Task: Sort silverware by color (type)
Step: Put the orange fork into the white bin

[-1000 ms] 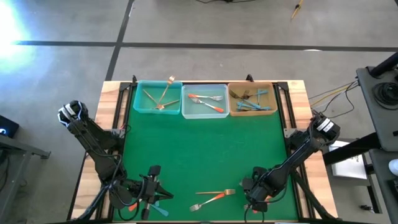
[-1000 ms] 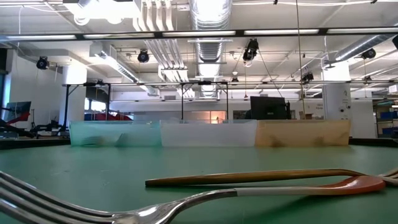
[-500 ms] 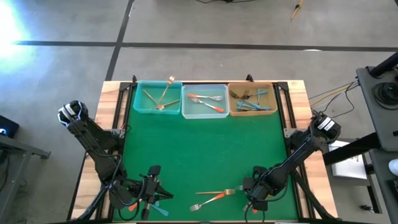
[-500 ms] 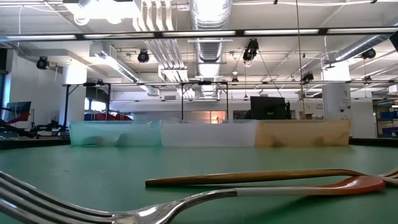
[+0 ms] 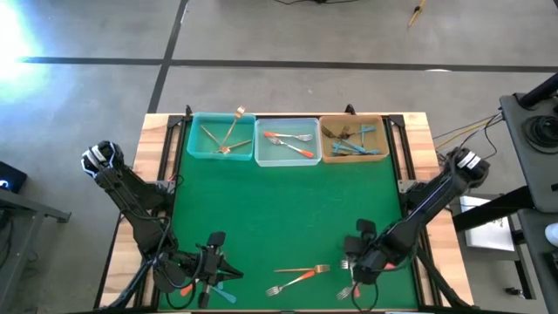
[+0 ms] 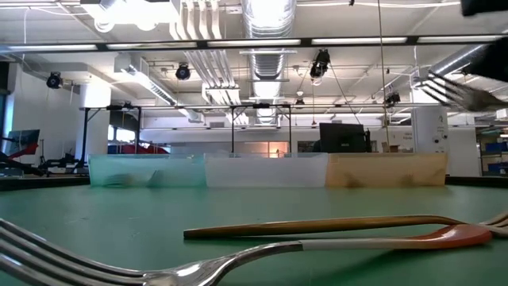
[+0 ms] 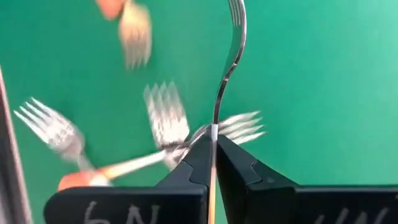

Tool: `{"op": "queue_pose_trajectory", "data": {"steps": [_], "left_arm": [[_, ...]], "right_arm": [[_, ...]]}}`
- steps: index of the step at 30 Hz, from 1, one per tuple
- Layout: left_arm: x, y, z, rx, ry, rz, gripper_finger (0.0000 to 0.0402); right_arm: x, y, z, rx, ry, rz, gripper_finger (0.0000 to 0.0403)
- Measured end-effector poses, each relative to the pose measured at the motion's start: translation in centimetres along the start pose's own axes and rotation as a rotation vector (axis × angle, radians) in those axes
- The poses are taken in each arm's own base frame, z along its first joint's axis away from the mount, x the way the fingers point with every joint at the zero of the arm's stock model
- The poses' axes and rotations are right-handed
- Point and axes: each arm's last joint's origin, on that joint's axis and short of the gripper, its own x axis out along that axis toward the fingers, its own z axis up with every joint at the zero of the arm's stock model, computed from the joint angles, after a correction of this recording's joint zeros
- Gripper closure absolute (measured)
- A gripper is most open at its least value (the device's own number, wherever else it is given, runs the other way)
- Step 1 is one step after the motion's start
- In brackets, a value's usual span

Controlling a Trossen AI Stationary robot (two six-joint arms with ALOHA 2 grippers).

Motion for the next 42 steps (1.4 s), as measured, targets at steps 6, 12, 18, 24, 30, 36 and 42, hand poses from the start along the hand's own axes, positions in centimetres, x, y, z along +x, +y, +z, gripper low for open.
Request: {"op": "queue_pose_trajectory", "data": {"steps": [6,12,18,24,30,36,42], "left_arm": [[0.0,0.1,0.0,0.001,-0.013,0.025,0.0401],[0.0,0.3,0.2,0.006,-0.056,0.108,0.0401],[-0.1,0.7,0.4,0.021,-0.127,0.250,0.0401],[-0.3,1.3,0.7,0.162,-0.198,0.469,0.0401],[-0.6,2.1,1.1,0.268,-0.248,0.712,0.0401],[-0.9,2.4,1.5,0.249,-0.263,0.736,0.0401],[-0.9,2.4,1.6,0.221,-0.274,0.732,0.0401]], "right_arm": [[-3.2,-2.2,1.7,-0.007,-0.383,-0.218,0.0395],[-5.9,-5.0,3.8,-0.037,-0.710,-0.563,0.0395],[-6.6,-8.7,6.2,-0.047,-0.672,-0.760,0.0395],[-5.6,-13.6,9.0,-0.011,-0.544,-0.866,0.0395],[-3.9,-19.3,12.3,-0.027,-0.626,-0.618,0.0394],[-4.7,-24.7,14.0,-0.032,-0.895,-0.488,0.0394],[-2.8,-28.8,15.1,-0.049,-0.889,-0.430,0.0394]]}}
